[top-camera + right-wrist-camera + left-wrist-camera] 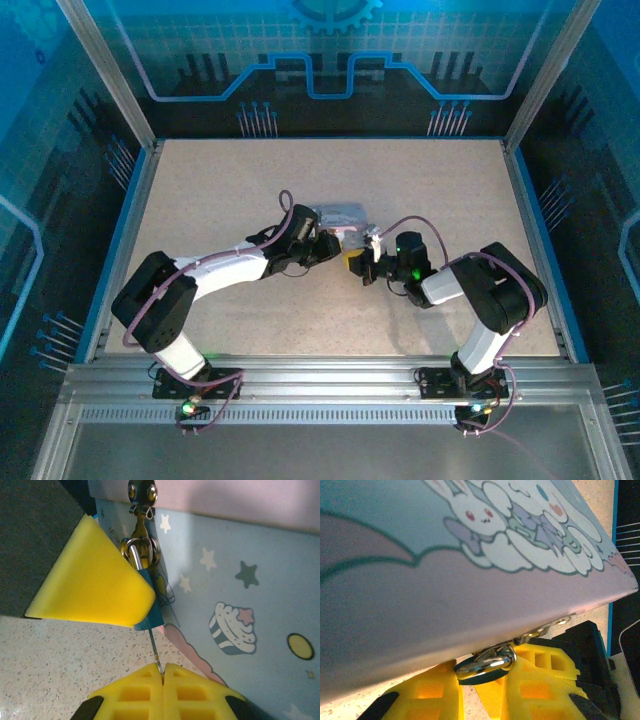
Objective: Unlock a padlock with a key
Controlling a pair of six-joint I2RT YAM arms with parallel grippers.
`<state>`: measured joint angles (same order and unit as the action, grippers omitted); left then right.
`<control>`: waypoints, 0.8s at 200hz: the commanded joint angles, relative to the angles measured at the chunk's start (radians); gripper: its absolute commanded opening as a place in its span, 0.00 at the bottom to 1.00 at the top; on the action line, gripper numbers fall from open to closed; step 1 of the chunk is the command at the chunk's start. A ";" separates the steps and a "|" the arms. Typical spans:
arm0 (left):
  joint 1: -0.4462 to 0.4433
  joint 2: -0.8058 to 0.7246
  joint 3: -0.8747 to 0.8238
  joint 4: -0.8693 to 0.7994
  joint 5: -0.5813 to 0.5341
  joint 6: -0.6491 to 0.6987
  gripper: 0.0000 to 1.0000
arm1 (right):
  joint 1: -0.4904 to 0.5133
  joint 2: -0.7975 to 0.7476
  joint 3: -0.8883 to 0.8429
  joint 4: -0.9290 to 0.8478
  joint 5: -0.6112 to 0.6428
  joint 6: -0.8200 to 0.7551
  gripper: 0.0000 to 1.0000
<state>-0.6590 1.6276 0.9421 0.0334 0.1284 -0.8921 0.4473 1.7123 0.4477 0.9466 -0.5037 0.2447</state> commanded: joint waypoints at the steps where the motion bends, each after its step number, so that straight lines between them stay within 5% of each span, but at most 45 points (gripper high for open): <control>1: -0.010 -0.043 0.032 0.027 0.081 0.002 0.15 | -0.021 -0.025 0.037 -0.002 0.007 -0.027 0.00; 160: -0.010 -0.034 0.027 0.039 0.092 -0.007 0.15 | -0.054 0.016 0.093 -0.041 -0.031 -0.027 0.00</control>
<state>-0.6506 1.6276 0.9421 0.0505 0.1352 -0.8928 0.4175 1.7081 0.4953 0.8715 -0.5575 0.2230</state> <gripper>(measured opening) 0.203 0.041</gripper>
